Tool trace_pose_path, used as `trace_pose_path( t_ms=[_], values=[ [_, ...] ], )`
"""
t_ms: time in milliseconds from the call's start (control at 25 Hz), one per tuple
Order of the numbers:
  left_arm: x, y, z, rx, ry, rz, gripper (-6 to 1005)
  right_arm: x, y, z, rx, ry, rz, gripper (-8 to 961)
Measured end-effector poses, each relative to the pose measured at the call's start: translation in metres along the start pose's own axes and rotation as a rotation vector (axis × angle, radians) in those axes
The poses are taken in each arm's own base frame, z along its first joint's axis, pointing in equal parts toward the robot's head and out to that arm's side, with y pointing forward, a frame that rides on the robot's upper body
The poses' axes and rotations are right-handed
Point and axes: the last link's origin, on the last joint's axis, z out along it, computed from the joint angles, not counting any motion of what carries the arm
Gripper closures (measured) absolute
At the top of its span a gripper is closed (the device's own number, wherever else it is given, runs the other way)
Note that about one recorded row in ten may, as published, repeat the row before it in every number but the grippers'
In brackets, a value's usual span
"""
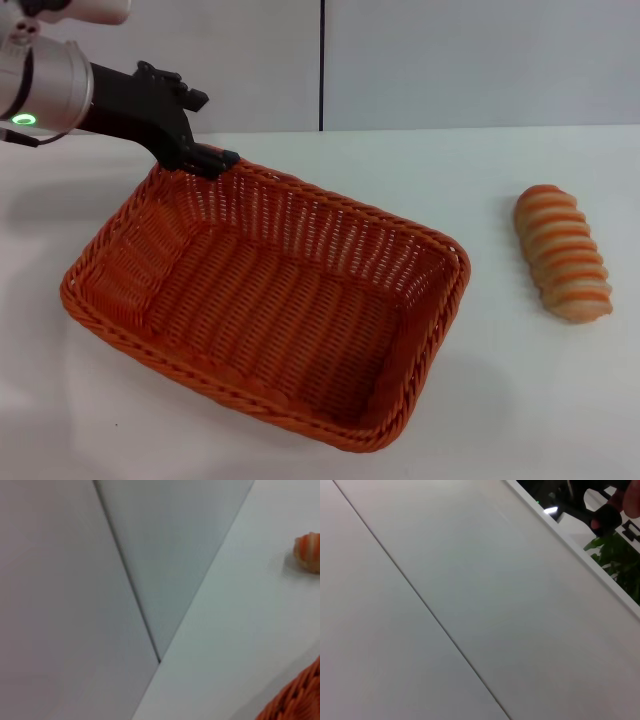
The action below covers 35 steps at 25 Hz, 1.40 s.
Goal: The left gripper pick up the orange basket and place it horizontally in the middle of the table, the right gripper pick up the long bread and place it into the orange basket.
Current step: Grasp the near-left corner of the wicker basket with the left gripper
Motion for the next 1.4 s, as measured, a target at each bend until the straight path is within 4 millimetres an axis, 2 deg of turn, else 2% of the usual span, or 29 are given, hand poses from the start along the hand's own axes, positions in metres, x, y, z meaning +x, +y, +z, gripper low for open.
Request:
trace_pose_path(
  t_ms=[280,320,640,1400],
  values=[
    [0.013,0.015,0.01,-0.041,-0.027,0.076,173,0.001,-0.001,-0.001,0.006,0.005,0.002,119],
    [0.021,0.019,0.012,-0.045,-0.046,0.111,173,0.002,-0.002,-0.001,0.016,0.013,0.014,119],
    [0.044,0.032,0.026,-0.046,-0.088,0.233,173,0.004,-0.006,0.0,0.038,0.034,0.04,120],
    [0.046,0.037,0.044,-0.034,-0.124,0.309,174,0.006,-0.01,0.0,0.071,0.042,0.068,120]
  ],
)
